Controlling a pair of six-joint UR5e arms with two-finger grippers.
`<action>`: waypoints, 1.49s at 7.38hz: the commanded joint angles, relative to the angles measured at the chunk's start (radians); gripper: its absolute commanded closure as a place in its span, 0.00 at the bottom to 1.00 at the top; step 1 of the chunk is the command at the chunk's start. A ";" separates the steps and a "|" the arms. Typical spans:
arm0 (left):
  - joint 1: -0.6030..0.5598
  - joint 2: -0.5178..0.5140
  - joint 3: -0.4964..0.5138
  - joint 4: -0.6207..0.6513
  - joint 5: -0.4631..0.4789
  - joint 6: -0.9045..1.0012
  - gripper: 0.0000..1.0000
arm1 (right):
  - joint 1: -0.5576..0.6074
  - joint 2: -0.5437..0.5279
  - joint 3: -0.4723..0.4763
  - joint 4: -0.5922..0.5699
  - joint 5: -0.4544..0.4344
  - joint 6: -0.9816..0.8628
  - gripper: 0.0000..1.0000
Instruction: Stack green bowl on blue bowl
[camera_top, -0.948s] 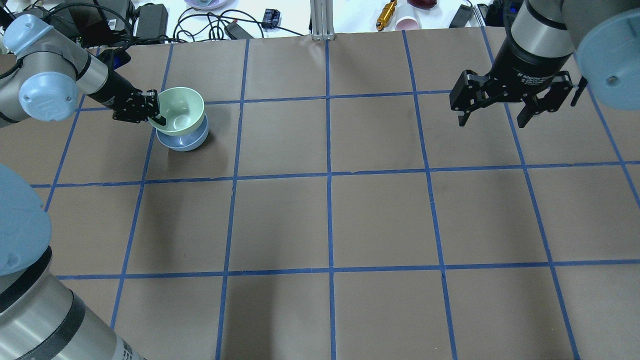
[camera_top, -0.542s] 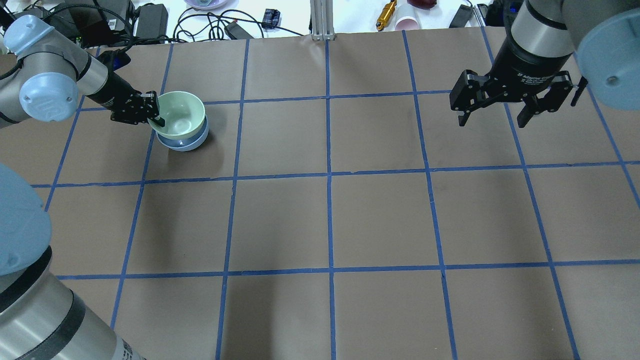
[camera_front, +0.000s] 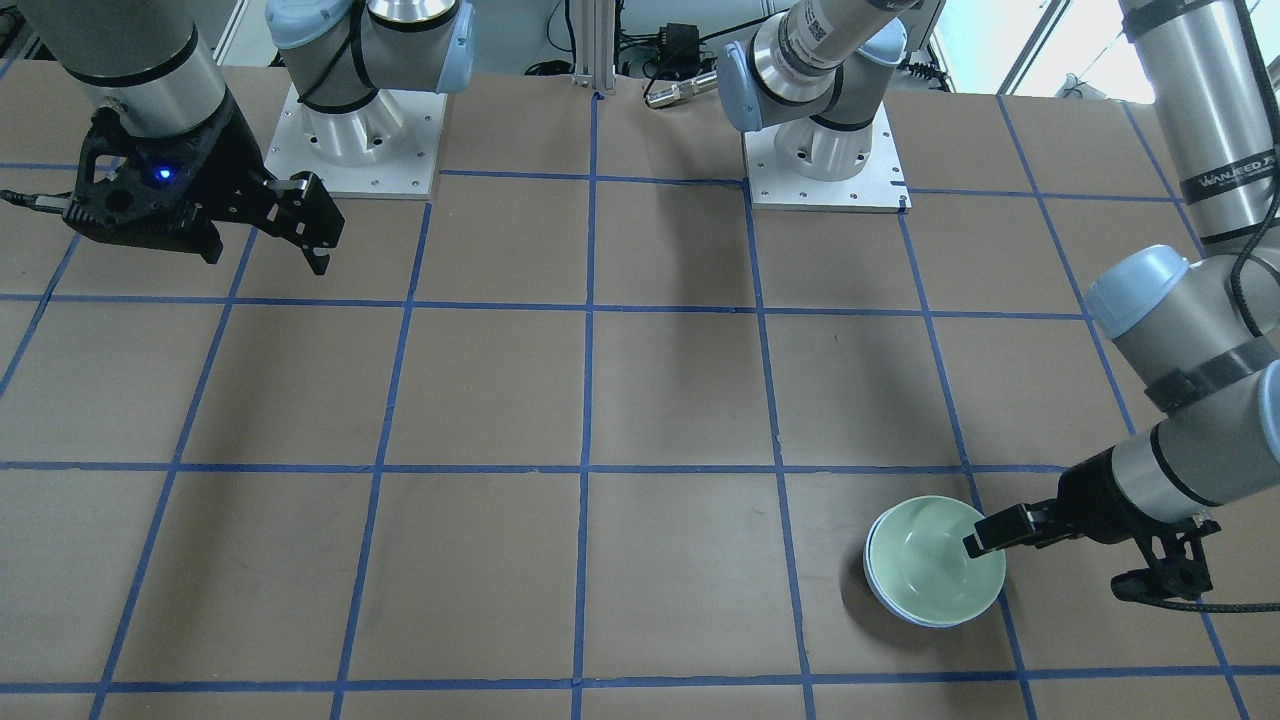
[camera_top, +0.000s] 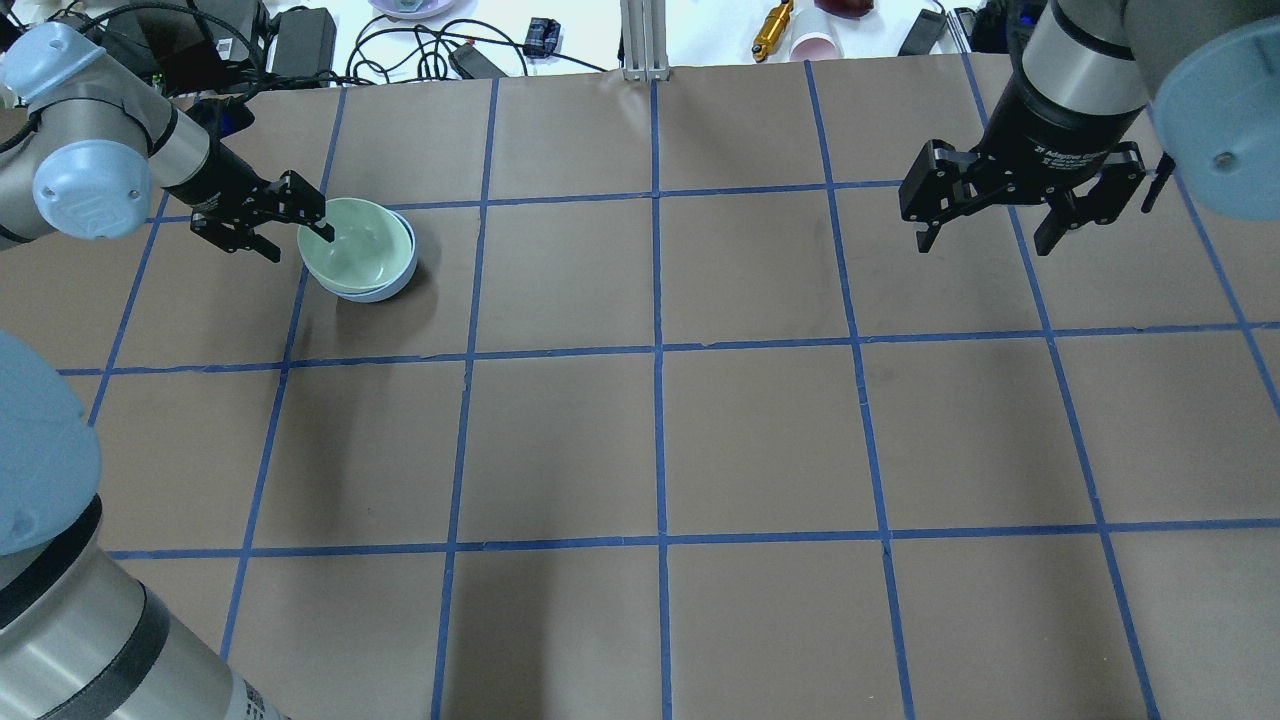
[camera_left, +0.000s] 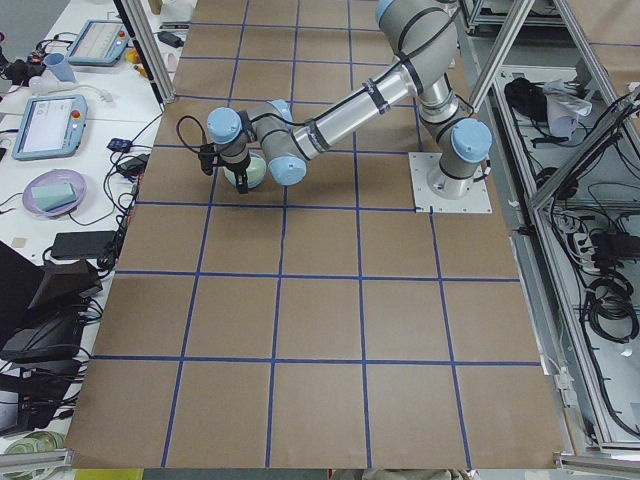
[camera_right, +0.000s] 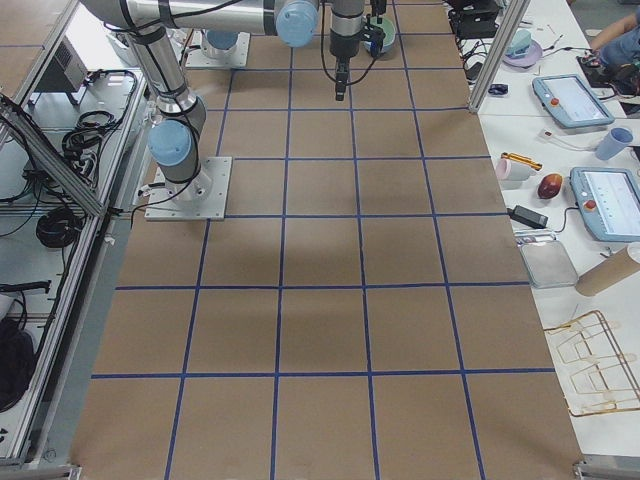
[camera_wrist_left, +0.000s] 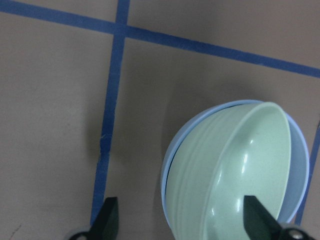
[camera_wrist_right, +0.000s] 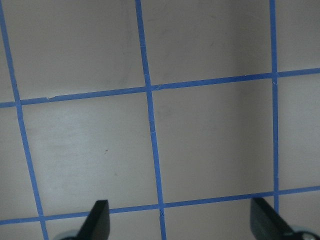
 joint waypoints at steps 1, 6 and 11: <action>-0.030 0.069 0.006 -0.040 0.048 -0.003 0.00 | 0.000 0.000 0.000 0.000 0.000 0.000 0.00; -0.247 0.299 0.070 -0.312 0.188 -0.155 0.00 | 0.000 0.000 0.001 0.000 0.000 0.000 0.00; -0.376 0.502 0.046 -0.452 0.235 -0.160 0.00 | 0.000 0.000 0.000 0.000 0.000 0.000 0.00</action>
